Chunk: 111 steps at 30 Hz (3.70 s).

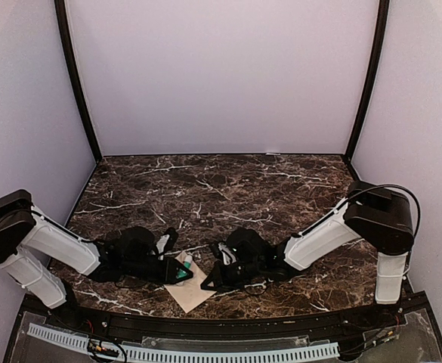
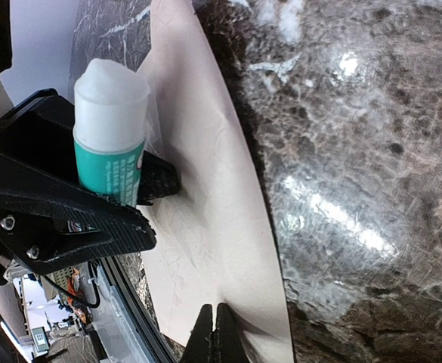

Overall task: Place the letter into the envelope and seal it
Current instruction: Seal the envelope flap on the envelope, then screw the solid glue.

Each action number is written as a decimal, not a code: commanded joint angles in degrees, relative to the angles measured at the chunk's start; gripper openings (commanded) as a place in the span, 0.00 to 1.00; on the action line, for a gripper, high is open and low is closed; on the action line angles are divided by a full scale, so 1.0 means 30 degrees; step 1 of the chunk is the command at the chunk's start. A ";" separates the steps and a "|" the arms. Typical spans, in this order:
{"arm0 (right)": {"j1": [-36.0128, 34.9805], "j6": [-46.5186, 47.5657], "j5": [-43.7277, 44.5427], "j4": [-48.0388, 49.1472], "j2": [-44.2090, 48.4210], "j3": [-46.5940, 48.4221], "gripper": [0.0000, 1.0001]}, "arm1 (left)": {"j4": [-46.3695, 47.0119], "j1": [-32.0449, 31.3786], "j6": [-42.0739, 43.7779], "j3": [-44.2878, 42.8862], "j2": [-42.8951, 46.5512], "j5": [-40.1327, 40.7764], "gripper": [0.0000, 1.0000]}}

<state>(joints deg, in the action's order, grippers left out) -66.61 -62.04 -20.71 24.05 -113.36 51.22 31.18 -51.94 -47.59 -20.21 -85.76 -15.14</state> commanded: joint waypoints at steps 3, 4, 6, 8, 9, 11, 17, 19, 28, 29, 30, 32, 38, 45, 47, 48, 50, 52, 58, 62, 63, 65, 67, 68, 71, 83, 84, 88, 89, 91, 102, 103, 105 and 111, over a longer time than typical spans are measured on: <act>-0.0022 -0.0092 0.0564 -0.1229 -0.0649 -0.0349 0.00 | -0.1491 0.0376 0.0310 0.0510 0.0316 0.0658 0.00; -0.0025 -0.0117 0.0574 -0.1229 -0.0650 -0.0346 0.00 | -0.1577 0.0393 0.0367 0.0536 0.0387 0.0713 0.00; -0.0033 -0.0113 0.0575 -0.1236 -0.0651 -0.0345 0.00 | -0.1795 0.0502 0.0418 0.0629 0.0616 0.0845 0.00; -0.0021 -0.0077 0.0559 -0.1247 -0.0583 -0.0345 0.00 | -0.1946 0.0579 0.0468 0.0761 0.1033 0.0902 0.00; -0.0032 -0.0064 0.0569 -0.1254 -0.0503 -0.0360 0.00 | -0.2136 0.0582 0.0568 0.0803 0.1431 0.0963 0.00; -0.0031 0.0009 0.0625 -0.1305 -0.0348 -0.0374 0.00 | -0.2593 0.0622 0.0772 0.0761 0.2149 0.1162 0.00; 0.0042 0.0922 -0.0416 0.0201 0.0985 -0.0488 0.00 | -0.5307 0.0663 0.2095 -0.0340 0.5337 0.1601 0.00; 0.0104 0.1412 -0.1277 0.1027 0.1636 -0.0463 0.00 | -0.6601 0.0658 0.2681 -0.1008 0.6618 0.1890 0.00; 0.0646 0.2847 -0.1714 0.4067 0.6547 -0.1952 0.42 | -0.6011 0.0444 0.5383 -0.3140 0.9898 -0.1894 0.00; 0.0751 0.2883 -0.1553 0.4713 0.7156 -0.2322 0.48 | -0.5682 0.0228 0.5561 -0.3241 0.9910 -0.2174 0.00; 0.0779 0.2965 -0.1335 0.5252 0.7844 -0.2651 0.55 | -0.5004 0.0114 0.5701 -0.3486 0.9891 -0.2575 0.00; 0.0799 0.3277 -0.0681 0.5981 0.9055 -0.3201 0.65 | -0.4105 -0.0242 0.5801 -0.3906 0.9718 -0.3059 0.00; 0.0645 0.3789 0.1635 0.6470 1.1557 -0.3949 0.77 | -0.2906 -0.1434 0.6187 -0.5545 0.8635 -0.3531 0.00; 0.0290 0.4122 0.2115 0.6272 1.1392 -0.2663 0.70 | -0.2185 -0.2115 0.6051 -0.6316 0.7483 -0.3521 0.00; 0.0170 0.4239 0.2033 0.6253 1.1107 -0.2287 0.65 | -0.1980 -0.2158 0.5937 -0.6307 0.7223 -0.3606 0.00; 0.0124 0.4295 0.1951 0.6250 1.0952 -0.2126 0.62 | -0.1939 -0.2165 0.5920 -0.6319 0.7152 -0.3631 0.00; -0.0009 0.4336 0.1859 0.6253 1.0719 -0.1890 0.57 | -0.1913 -0.2193 0.5880 -0.6370 0.6940 -0.3653 0.00; -0.0076 0.4333 0.1807 0.6332 1.0512 -0.1743 0.52 | -0.1980 -0.2197 0.5827 -0.6387 0.6745 -0.3670 0.00; -0.0102 0.4092 0.1667 0.6532 0.9989 -0.1494 0.40 | -0.1811 -0.2198 0.5650 -0.6254 0.6473 -0.3875 0.00; -0.0114 0.3818 0.1658 0.6688 0.9750 -0.1488 0.31 | -0.1839 -0.2198 0.5679 -0.6271 0.6394 -0.3873 0.00; -0.0113 0.3767 0.1659 0.6737 0.9713 -0.1503 0.26 | -0.1853 -0.2198 0.5679 -0.6287 0.6357 -0.3881 0.00; -0.0093 0.3594 0.1874 0.6754 0.9706 -0.1585 0.16 | -0.1979 -0.2212 0.5689 -0.6274 0.6299 -0.3874 0.00; -0.0088 0.3369 0.2398 0.6613 0.9800 -0.1748 0.10 | -0.2332 -0.2199 0.5851 -0.6294 0.6343 -0.3599 0.08; -0.0070 0.3315 0.2652 0.6493 0.9884 -0.1813 0.09 | -0.2760 -0.2198 0.6052 -0.6314 0.6472 -0.3217 0.24; -0.0007 0.3282 0.3709 0.5160 1.0274 -0.1723 0.06 | -0.4269 -0.2198 0.6556 -0.6355 0.6988 -0.1902 0.58; -0.0003 0.3361 0.7724 -0.0706 1.0913 -0.0158 0.05 | -0.9044 -0.2543 0.8405 -0.7280 0.7458 0.3355 0.79; -0.0004 0.3318 0.7723 -0.0721 1.0913 -0.0142 0.05 | -0.8971 -0.2621 0.8404 -0.7289 0.7372 0.3306 0.79; 0.0004 0.3205 0.7709 -0.0751 1.0799 -0.0010 0.04 | -0.8251 -0.2812 0.8366 -0.7431 0.6753 0.2692 0.73; 0.0012 0.3192 0.7685 -0.0756 1.0800 0.0004 0.04 | -0.8150 -0.2827 0.8328 -0.7499 0.6538 0.2623 0.72; -0.0001 0.3197 0.7669 -0.0781 1.0748 0.0035 0.04 | -0.7776 -0.2902 0.8246 -0.7546 0.6237 0.2402 0.68; 0.0015 0.3132 0.7611 -0.0884 1.0771 0.0035 0.04 | -0.7192 -0.2988 0.8046 -0.7656 0.5590 0.2079 0.49; 0.0009 0.3142 0.7632 -0.0871 1.0757 0.0035 0.04 | -0.7176 -0.2988 0.8030 -0.7653 0.5589 0.2077 0.47; 0.0015 0.3132 0.7597 -0.0869 1.0736 0.0063 0.04 | -0.7135 -0.2988 0.7978 -0.7628 0.5565 0.2084 0.46; 0.0003 0.3079 0.7530 -0.0898 1.0759 0.0050 0.04 | -0.6902 -0.2988 0.7855 -0.7583 0.5352 0.1868 0.33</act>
<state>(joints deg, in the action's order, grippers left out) -66.39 -52.60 1.39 19.64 -81.95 49.71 8.73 -60.66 -23.83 -41.34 -69.32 -8.71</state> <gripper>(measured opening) 0.193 0.383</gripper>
